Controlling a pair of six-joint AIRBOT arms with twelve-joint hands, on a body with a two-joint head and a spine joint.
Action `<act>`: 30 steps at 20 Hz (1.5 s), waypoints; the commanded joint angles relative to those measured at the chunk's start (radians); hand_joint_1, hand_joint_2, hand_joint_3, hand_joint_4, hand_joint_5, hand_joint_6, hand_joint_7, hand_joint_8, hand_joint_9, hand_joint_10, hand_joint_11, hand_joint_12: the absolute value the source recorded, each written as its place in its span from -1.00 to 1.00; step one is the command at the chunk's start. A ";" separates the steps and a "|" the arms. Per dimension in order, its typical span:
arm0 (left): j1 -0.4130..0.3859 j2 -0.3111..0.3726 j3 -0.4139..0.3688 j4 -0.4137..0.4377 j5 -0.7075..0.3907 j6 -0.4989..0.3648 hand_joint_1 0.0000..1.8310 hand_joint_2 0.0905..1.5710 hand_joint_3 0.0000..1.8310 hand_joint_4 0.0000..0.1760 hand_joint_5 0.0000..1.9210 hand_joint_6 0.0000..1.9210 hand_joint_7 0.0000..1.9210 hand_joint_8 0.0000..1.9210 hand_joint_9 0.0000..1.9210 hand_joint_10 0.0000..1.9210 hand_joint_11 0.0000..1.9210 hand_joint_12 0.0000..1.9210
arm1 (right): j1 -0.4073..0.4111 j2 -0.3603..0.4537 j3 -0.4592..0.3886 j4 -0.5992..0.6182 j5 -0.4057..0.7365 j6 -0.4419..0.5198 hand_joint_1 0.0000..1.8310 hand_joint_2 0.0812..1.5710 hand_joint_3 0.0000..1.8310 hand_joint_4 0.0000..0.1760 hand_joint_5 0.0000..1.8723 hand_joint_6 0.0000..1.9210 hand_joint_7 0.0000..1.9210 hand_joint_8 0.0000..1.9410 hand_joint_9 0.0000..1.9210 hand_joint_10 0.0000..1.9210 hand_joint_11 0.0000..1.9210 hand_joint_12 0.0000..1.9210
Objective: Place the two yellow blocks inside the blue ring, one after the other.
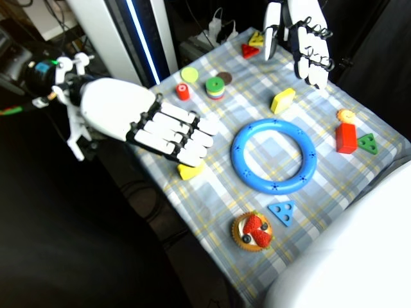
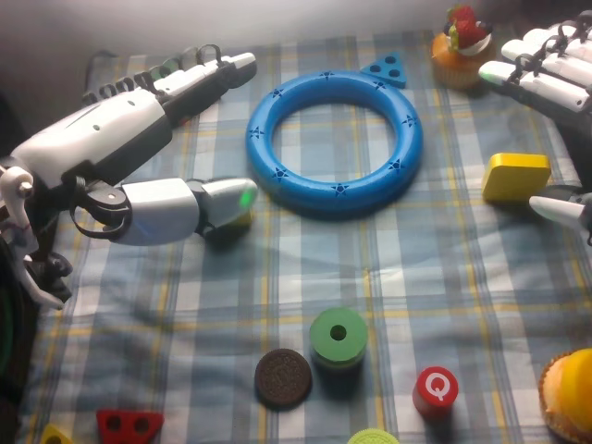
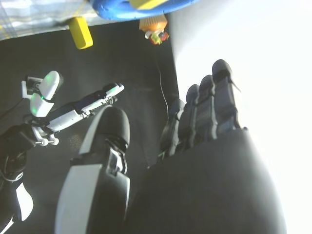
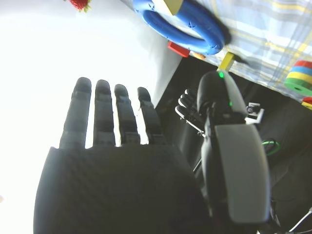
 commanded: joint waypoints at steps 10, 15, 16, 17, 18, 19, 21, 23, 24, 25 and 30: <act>-0.037 -0.083 0.089 -0.116 0.022 0.082 0.05 0.29 -1.00 -0.80 -0.87 -0.99 -0.92 -1.00 -0.94 -0.99 -1.00 -0.79 | 0.013 -0.021 0.025 0.045 0.122 -0.001 -0.45 0.59 -0.99 -1.00 -1.00 -1.00 -1.00 -1.00 -1.00 -1.00 -1.00 -1.00; -0.039 -0.127 0.140 -0.208 0.084 0.157 0.15 0.36 -0.99 -0.95 -0.72 -0.99 -0.71 -0.99 -0.77 -0.97 -1.00 -0.19 | 0.004 -0.021 0.027 0.070 0.143 -0.001 -0.47 0.62 -0.99 -1.00 -1.00 -1.00 -1.00 -1.00 -1.00 -1.00 -1.00 -1.00; -0.041 -0.135 0.145 -0.235 0.092 0.195 0.13 0.38 -0.99 -0.92 -0.64 -0.97 -0.65 -0.98 -0.72 -0.96 -1.00 0.01 | 0.003 -0.021 0.027 0.074 0.144 -0.001 -0.51 0.63 -0.99 -1.00 -1.00 -1.00 -1.00 -1.00 -1.00 -1.00 -0.98 -0.99; -0.044 -0.143 0.149 -0.264 0.101 0.233 0.11 0.41 -1.00 -0.85 -0.58 -0.97 -0.57 -0.98 -0.66 -0.94 -1.00 0.28 | 0.002 -0.021 0.027 0.078 0.145 -0.001 -0.51 0.65 -0.98 -1.00 -1.00 -1.00 -1.00 -1.00 -1.00 -1.00 -1.00 -1.00; -0.045 -0.148 0.154 -0.275 0.108 0.245 0.11 0.43 -1.00 -0.78 -0.54 -0.96 -0.53 -0.97 -0.62 -0.93 -1.00 0.42 | 0.001 -0.021 0.027 0.082 0.147 -0.001 -0.48 0.65 -0.99 -1.00 -1.00 -1.00 -1.00 -1.00 -1.00 -1.00 -1.00 -1.00; -0.046 -0.151 0.159 -0.281 0.112 0.249 0.10 0.45 -0.99 -0.72 -0.52 -0.96 -0.49 -0.97 -0.60 -0.92 -1.00 0.52 | 0.001 -0.021 0.027 0.085 0.149 -0.001 -0.44 0.65 -0.99 -1.00 -1.00 -1.00 -1.00 -1.00 -1.00 -1.00 -1.00 -1.00; -0.051 -0.162 0.174 -0.301 0.127 0.262 0.10 0.54 -0.98 -1.00 -0.27 0.15 -0.21 -0.92 -0.39 -0.77 -1.00 0.77 | -0.003 -0.021 0.026 0.092 0.154 -0.001 -0.40 0.64 -1.00 -1.00 -1.00 -1.00 -1.00 -1.00 -1.00 -1.00 -0.97 -0.98; -0.056 -0.171 0.185 -0.312 0.133 0.269 0.22 0.55 -1.00 -1.00 -0.26 0.34 -0.17 0.16 -0.44 -0.13 -1.00 0.87 | -0.004 -0.021 0.024 0.095 0.157 -0.001 -0.39 0.63 -1.00 -1.00 -1.00 -1.00 -1.00 -1.00 -1.00 -1.00 -0.95 -0.97; -0.060 -0.173 0.185 -0.316 0.129 0.278 0.31 0.49 -1.00 -1.00 -0.15 0.12 -0.08 0.35 -0.31 0.32 -0.88 0.97 | -0.004 -0.021 0.024 0.096 0.158 -0.001 -0.39 0.64 -1.00 -1.00 -1.00 -1.00 -1.00 -1.00 -1.00 -1.00 -0.99 -0.98; -0.066 -0.173 0.184 -0.316 0.123 0.285 0.31 0.50 -1.00 -1.00 -0.20 0.18 -0.09 0.40 -0.33 0.41 -0.83 0.99 | -0.005 -0.021 0.023 0.098 0.160 -0.001 -0.39 0.65 -1.00 -1.00 -1.00 -1.00 -1.00 -1.00 -1.00 -1.00 -1.00 -1.00; -0.128 -0.159 0.154 -0.241 0.077 0.286 0.20 0.55 -1.00 -1.00 -0.22 0.36 -0.30 0.81 -0.45 0.99 -0.77 1.00 | -0.009 -0.020 0.023 0.104 0.170 0.004 -0.37 0.63 -1.00 -1.00 -1.00 -1.00 -1.00 -1.00 -1.00 -1.00 -1.00 -1.00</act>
